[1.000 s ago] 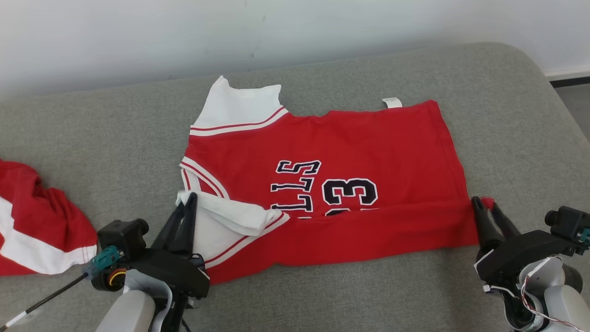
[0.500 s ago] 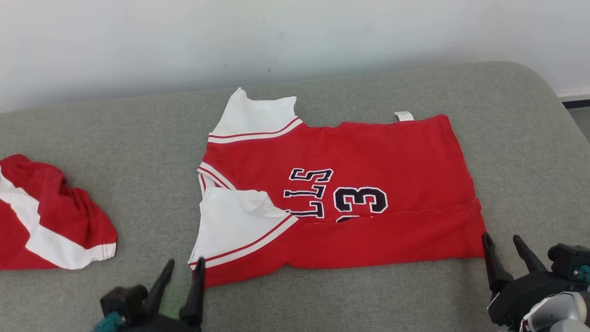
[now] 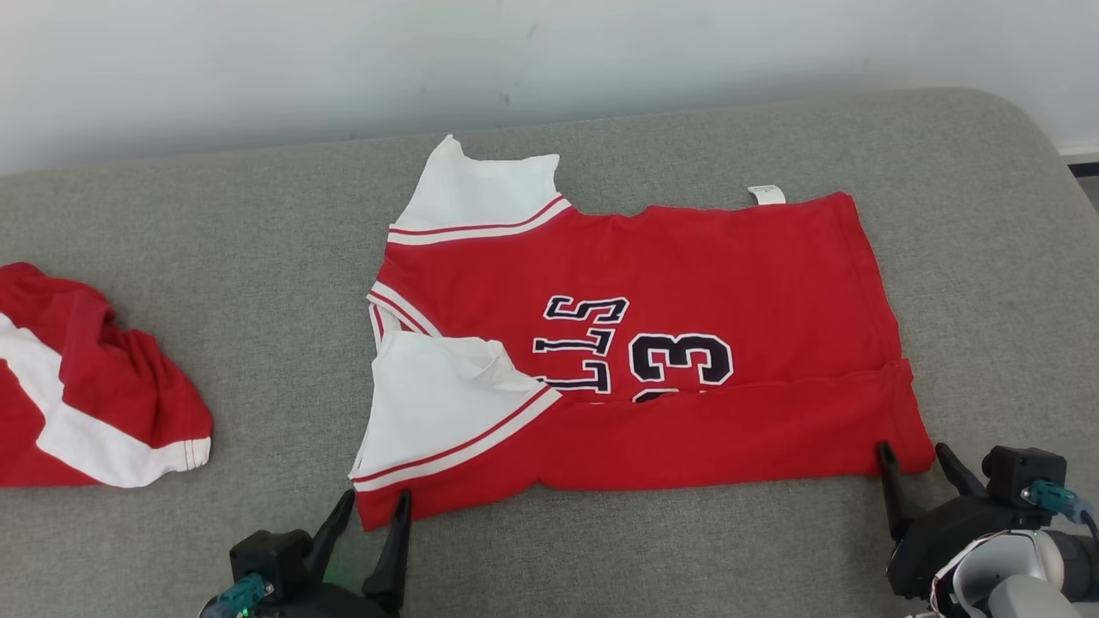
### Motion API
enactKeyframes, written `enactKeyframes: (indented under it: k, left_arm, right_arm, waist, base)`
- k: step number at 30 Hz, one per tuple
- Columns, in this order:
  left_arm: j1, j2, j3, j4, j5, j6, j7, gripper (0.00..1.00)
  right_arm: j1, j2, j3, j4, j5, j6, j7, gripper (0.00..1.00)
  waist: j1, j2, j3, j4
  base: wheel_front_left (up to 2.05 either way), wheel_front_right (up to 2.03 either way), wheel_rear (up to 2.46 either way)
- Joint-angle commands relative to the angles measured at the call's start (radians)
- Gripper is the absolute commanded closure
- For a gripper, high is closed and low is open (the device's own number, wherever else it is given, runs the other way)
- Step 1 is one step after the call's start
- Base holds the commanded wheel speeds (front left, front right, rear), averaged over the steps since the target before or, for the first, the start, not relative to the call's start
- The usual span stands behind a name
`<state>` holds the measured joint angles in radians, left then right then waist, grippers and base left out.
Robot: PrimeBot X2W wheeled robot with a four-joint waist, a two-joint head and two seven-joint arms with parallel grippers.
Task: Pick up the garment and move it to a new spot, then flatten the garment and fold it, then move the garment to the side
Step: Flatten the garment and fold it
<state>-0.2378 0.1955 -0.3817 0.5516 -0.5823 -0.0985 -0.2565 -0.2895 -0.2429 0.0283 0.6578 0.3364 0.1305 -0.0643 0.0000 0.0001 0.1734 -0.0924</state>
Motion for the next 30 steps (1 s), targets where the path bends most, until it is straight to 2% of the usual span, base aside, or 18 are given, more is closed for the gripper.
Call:
enactKeyframes:
  k: [1, 2, 3, 4, 5, 6, 14, 18, 22, 30]
  left_arm:
    - [-0.016, -0.003, -0.002, 0.015, 0.005, -0.005, 0.001, 0.00]
    - [-0.023, -0.006, -0.003, 0.024, 0.002, -0.005, 0.001, 0.00]
    - [-0.030, -0.010, -0.002, 0.036, -0.005, -0.005, 0.001, 0.15]
    - [-0.036, -0.011, -0.003, 0.045, -0.006, -0.007, 0.000, 0.57]
    - [-0.042, -0.013, -0.004, 0.055, -0.007, -0.010, 0.000, 0.92]
    - [-0.049, -0.015, -0.005, 0.064, -0.009, -0.012, -0.001, 1.00]
    - [-0.009, -0.019, 0.022, 0.086, -0.015, -0.016, -0.009, 1.00]
    - [0.064, -0.027, 0.066, 0.036, -0.013, -0.005, -0.009, 1.00]
    - [0.156, -0.042, 0.103, -0.024, 0.000, 0.003, -0.009, 1.00]
    - [0.266, -0.077, 0.111, -0.073, 0.014, 0.007, -0.009, 1.00]
  right_arm:
    - [-0.015, 0.002, 0.004, 0.018, -0.011, 0.000, -0.011, 0.00]
    - [-0.025, 0.006, 0.006, 0.036, -0.012, 0.000, -0.020, 0.00]
    - [-0.034, 0.013, 0.010, 0.058, -0.009, 0.000, -0.022, 0.00]
    - [-0.039, 0.020, 0.017, 0.074, -0.005, 0.000, -0.028, 0.37]
    - [-0.047, 0.023, 0.024, 0.087, 0.001, 0.000, -0.039, 0.91]
    - [-0.053, 0.023, 0.029, 0.100, 0.005, 0.000, -0.048, 1.00]
    - [-0.051, 0.012, 0.078, 0.155, 0.055, 0.000, -0.119, 1.00]
    - [-0.016, 0.006, 0.100, 0.147, 0.091, 0.000, -0.136, 1.00]
    - [0.028, -0.006, 0.127, 0.115, 0.115, 0.000, -0.132, 1.00]
    - [0.153, -0.045, 0.104, 0.027, 0.143, 0.000, -0.104, 1.00]
  waist:
    - [0.0000, -0.0001, 0.003, 0.002]
    - [0.0000, -0.0001, 0.005, 0.002]
    - [0.0000, -0.0001, 0.005, 0.002]
    - [0.0000, -0.0001, 0.006, 0.002]
    - [0.0000, -0.0001, 0.005, 0.003]
    - [0.0000, -0.0001, 0.002, 0.004]
    - [0.0000, -0.0001, -0.076, 0.023]
    - [0.0000, -0.0001, -0.126, 0.028]
    - [0.0000, -0.0001, -0.155, 0.034]
    - [0.0000, -0.0001, -0.183, 0.051]
  base:
    - [0.00, 0.00, 0.00]
    - [0.00, 0.00, 0.00]
    - [0.00, 0.00, 0.00]
    - [0.00, 0.00, 0.00]
    - [0.00, 0.00, 0.00]
    - [0.00, 0.00, 0.00]
    - [0.00, 0.00, 0.00]
    - [0.00, 0.00, 0.00]
    - [0.00, 0.00, 0.00]
    - [0.00, 0.00, 0.00]
